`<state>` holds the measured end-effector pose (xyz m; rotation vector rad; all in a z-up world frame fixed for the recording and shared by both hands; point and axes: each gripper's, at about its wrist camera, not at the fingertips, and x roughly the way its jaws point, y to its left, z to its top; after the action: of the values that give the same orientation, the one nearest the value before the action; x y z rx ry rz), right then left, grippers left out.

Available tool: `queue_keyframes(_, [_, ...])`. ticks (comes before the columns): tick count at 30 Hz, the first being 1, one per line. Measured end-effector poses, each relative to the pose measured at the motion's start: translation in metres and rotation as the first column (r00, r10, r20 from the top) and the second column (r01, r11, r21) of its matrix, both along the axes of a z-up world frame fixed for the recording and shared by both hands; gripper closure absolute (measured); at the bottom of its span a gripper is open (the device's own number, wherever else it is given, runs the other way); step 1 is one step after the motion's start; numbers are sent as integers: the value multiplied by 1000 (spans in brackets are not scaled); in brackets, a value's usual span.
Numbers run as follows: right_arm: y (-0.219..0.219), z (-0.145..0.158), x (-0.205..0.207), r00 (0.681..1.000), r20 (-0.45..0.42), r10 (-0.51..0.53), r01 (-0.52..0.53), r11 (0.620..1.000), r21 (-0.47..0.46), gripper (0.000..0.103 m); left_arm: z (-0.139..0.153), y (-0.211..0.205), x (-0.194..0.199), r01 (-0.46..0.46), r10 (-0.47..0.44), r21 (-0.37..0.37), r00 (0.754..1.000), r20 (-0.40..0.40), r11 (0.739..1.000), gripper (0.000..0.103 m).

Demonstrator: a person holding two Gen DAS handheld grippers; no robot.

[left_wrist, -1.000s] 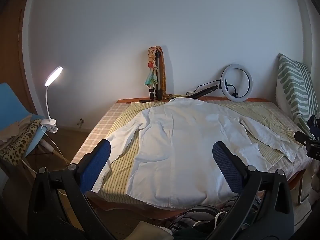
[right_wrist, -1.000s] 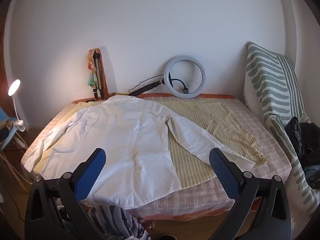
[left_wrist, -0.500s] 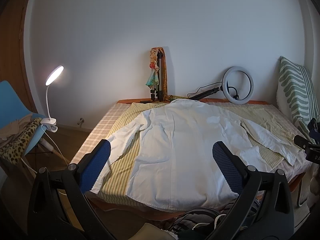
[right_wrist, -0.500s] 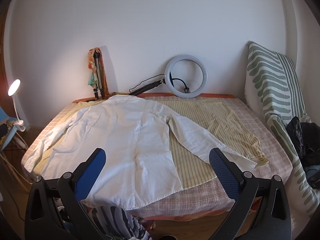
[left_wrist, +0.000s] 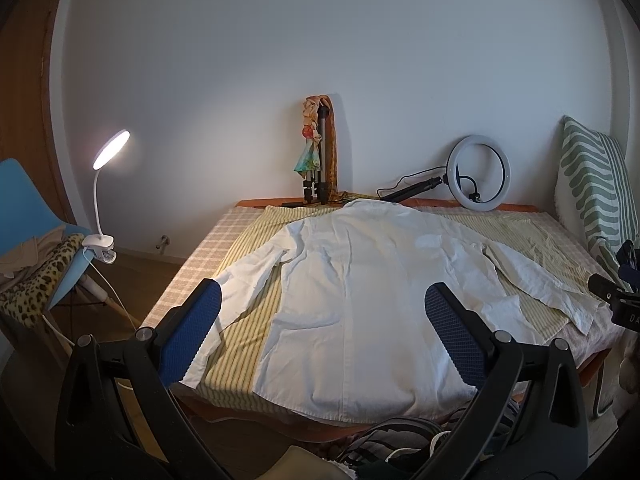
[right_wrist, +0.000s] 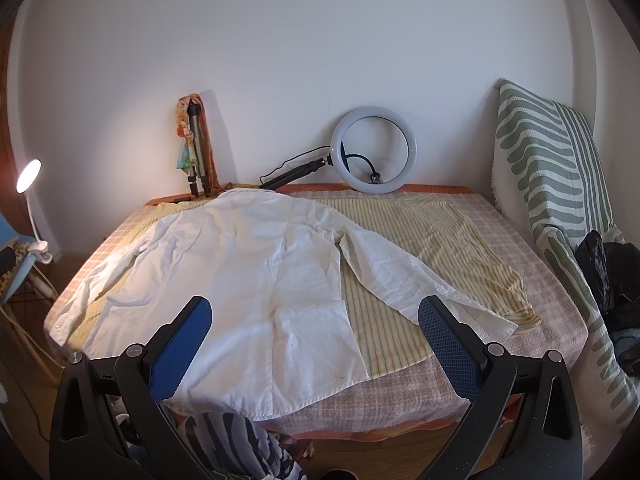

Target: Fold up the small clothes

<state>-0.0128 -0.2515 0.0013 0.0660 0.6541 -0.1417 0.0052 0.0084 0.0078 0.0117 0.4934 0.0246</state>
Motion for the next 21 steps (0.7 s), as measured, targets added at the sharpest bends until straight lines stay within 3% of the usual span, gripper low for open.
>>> queue_keyframes(21, [2,-1,2,1000,3,4,-4,1000,-6,0,-1,5,-1,-4,4,-2,1000,4,1000,0])
